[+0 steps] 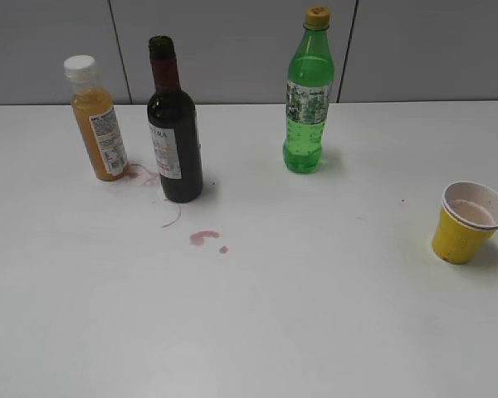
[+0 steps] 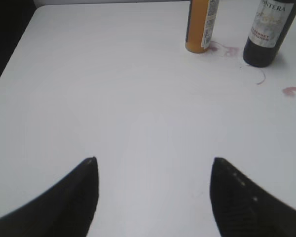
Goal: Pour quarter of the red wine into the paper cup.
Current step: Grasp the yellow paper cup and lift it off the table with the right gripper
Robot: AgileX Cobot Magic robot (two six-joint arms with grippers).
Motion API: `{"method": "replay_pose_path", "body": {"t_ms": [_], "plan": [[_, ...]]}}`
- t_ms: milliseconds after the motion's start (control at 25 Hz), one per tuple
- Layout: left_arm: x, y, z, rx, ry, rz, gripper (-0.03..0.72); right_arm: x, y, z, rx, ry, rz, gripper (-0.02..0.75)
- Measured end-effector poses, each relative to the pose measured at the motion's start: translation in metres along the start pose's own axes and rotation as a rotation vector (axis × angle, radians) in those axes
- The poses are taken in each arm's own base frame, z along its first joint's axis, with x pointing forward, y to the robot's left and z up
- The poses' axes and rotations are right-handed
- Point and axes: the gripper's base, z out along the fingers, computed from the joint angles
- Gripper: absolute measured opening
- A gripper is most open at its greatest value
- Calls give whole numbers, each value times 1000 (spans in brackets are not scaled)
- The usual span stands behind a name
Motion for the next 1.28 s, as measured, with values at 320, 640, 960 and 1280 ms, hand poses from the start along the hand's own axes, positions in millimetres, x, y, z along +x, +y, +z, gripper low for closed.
{"method": "replay_pose_path", "body": {"t_ms": [320,640,960,1280], "plan": [[0,0,0,0,0,-1,517,-21,0,33,-5,-111,10,604],[0,0,0,0,0,-1,517,-5,-3,78,-9,-159,86,604],[0,0,0,0,0,-1,517,8,0,127,-19,-144,31,594],[0,0,0,0,0,0,517,36,11,174,-40,-78,-17,592]]}}
